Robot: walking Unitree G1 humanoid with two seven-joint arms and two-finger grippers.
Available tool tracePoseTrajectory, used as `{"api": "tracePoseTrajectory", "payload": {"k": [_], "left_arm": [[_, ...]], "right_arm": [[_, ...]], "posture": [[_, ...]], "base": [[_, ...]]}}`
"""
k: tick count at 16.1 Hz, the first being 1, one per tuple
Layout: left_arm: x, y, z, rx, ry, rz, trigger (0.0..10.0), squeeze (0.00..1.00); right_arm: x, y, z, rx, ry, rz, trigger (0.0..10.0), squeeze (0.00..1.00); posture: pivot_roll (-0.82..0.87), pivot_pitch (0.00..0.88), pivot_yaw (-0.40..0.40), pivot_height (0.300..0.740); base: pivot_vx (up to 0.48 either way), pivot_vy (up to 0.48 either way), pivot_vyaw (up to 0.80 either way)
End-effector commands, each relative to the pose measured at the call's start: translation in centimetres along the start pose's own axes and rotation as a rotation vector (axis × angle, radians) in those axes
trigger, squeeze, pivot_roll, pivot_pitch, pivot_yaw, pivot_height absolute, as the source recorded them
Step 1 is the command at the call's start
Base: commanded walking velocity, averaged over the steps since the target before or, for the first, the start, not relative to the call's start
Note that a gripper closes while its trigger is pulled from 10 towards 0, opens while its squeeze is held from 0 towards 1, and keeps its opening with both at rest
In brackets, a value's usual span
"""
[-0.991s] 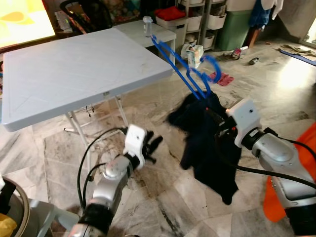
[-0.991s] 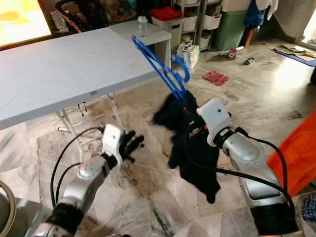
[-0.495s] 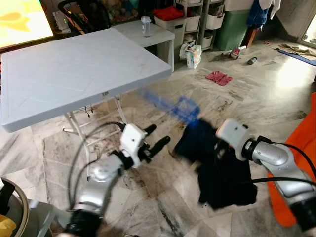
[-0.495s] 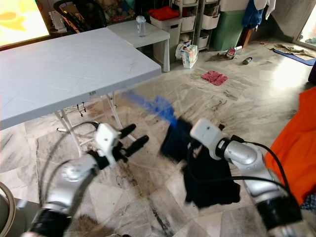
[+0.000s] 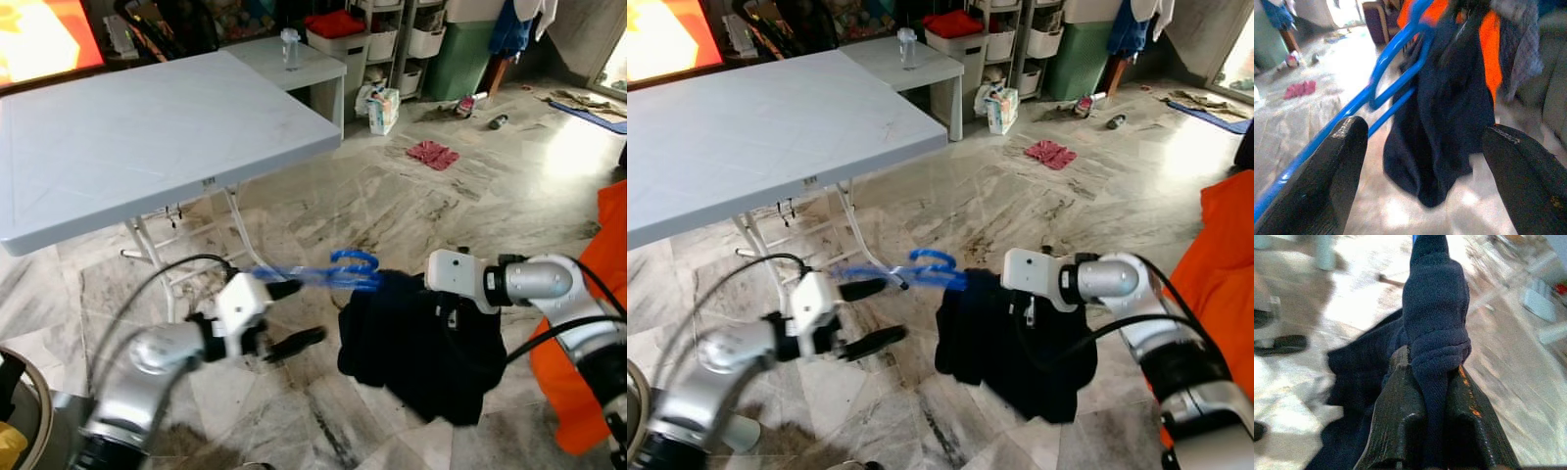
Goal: Hang hanger
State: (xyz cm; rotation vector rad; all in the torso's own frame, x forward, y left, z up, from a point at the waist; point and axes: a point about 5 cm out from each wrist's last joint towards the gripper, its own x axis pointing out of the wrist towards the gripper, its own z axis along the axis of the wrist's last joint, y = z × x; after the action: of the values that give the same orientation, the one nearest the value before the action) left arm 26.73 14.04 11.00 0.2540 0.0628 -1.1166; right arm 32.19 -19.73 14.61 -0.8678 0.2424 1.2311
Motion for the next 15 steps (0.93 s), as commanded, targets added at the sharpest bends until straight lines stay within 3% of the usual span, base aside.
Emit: {"api": "tracePoseTrajectory", "payload": {"k": [1,4,6,7,8,13,14,15], "left_arm": [[-0.4,0.9,0.2,0.055,0.016,0.018,10.0,1.00],[-0.5,1.6,0.4,0.039,0.010,0.044,10.0,1.00],[-0.2,2.0,0.0,0.059,0.034,0.054,10.0,1.00],[0.6,3.4,0.3,0.098,0.016,0.126,10.0,1.00],[1.0,4.0,0.7,0.105,-0.006,0.148,10.0,1.00],[3.3,6.9,3.1,0.233,-0.001,0.135,10.0,1.00],[3.8,7.3,3.7,0.243,-0.002,0.125,10.0,0.78],[4.3,7.6,4.0,0.254,-0.005,0.122,10.0,0.73]], "right_arm": [[-0.4,-0.6,0.9,-0.058,-0.026,0.061,10.0,0.00],[-0.9,-0.7,0.9,-0.073,-0.025,0.095,10.0,0.00],[-0.9,-1.4,1.0,-0.064,-0.050,0.044,10.0,0.00],[-0.3,-2.5,1.0,-0.033,-0.055,-0.095,10.0,0.00],[-0.1,-2.6,1.0,-0.031,-0.069,-0.122,10.0,0.00],[-0.6,-3.4,1.6,-0.055,-0.085,-0.132,10.0,0.00],[-0.8,-3.5,1.4,-0.059,-0.071,-0.145,10.0,0.00],[-0.9,-3.7,1.2,-0.056,-0.069,-0.171,10.0,0.00]], "posture": [[-0.01,0.000,-0.023,0.740],[-0.01,0.000,-0.022,0.740],[-0.02,0.000,-0.021,0.740],[-0.01,0.000,-0.018,0.740],[-0.01,0.000,-0.017,0.740],[-0.03,0.000,-0.001,0.740],[-0.03,0.000,0.006,0.740],[-0.04,0.000,0.014,0.740]], "base": [[0.000,0.000,0.00],[0.000,0.000,0.00],[0.000,0.000,0.00],[0.000,0.000,0.00],[0.000,0.000,0.00],[0.000,0.000,0.00],[0.000,0.000,0.00],[0.000,0.000,0.00]]}}
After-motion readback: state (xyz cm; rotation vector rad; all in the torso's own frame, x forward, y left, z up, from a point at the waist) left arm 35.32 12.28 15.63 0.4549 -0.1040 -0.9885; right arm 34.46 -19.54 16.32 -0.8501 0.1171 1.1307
